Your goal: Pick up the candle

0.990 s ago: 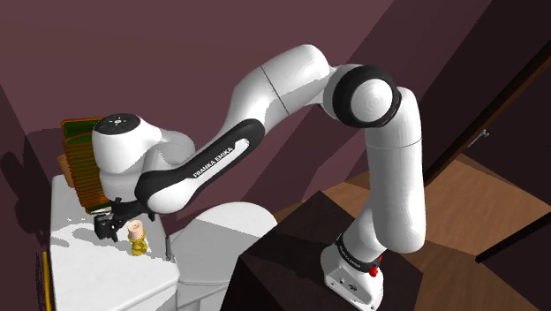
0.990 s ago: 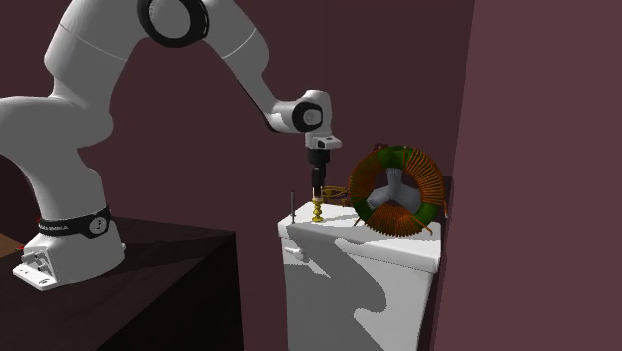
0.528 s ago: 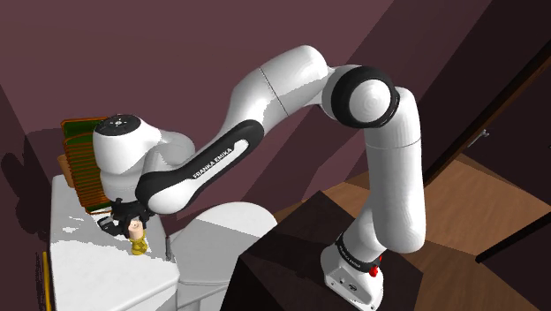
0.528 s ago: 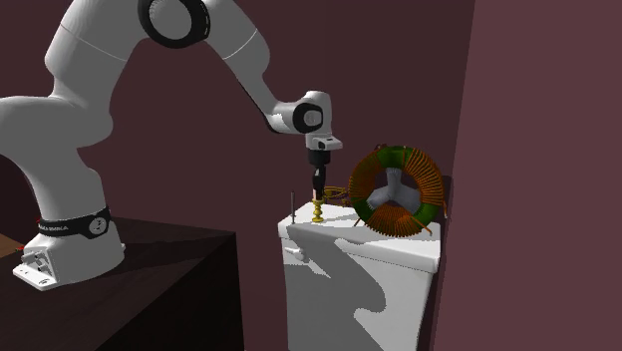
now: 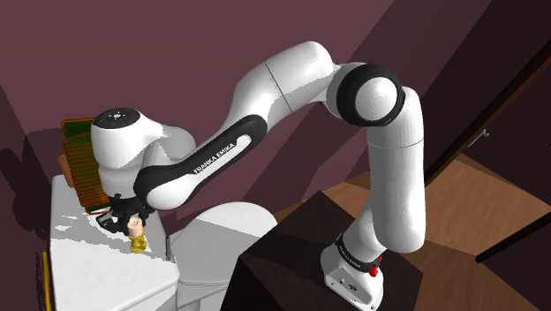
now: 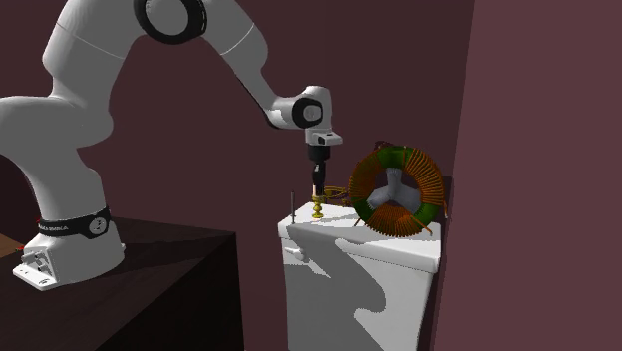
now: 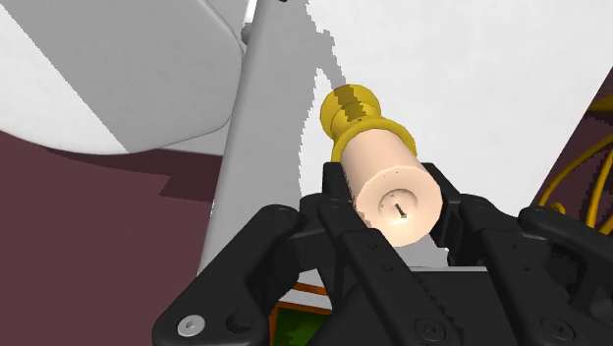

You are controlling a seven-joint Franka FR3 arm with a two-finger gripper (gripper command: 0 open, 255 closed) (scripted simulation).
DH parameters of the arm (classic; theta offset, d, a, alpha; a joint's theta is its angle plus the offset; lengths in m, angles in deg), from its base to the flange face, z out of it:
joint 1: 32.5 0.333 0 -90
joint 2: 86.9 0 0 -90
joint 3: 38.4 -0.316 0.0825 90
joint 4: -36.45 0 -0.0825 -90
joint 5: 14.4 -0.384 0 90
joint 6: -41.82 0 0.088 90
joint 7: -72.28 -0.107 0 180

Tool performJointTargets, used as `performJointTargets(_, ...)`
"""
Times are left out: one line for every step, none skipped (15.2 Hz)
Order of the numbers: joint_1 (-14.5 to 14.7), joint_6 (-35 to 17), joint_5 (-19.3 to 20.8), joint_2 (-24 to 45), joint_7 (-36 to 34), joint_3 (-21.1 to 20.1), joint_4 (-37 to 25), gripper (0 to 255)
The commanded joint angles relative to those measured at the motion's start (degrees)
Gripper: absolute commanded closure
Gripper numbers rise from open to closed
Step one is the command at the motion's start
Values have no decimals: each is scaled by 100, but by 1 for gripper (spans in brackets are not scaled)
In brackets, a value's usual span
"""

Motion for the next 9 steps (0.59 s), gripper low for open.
performJointTargets(-40, 103, -68, -107, 45, -52, -3, 255)
performJointTargets(-57, 155, -100, -156, 65, -77, -9, 255)
performJointTargets(-74, 208, -133, -206, 86, -100, -16, 255)
performJointTargets(-91, 261, -165, -254, 106, -124, -24, 255)
performJointTargets(-107, 314, -197, -302, 126, -147, -34, 255)
performJointTargets(-122, 368, -230, -349, 146, -169, -45, 255)
performJointTargets(-137, 422, -262, -396, 167, -191, -58, 255)
performJointTargets(-152, 477, -293, -442, 187, -212, -72, 255)
performJointTargets(-166, 533, -325, -487, 206, -232, -87, 255)
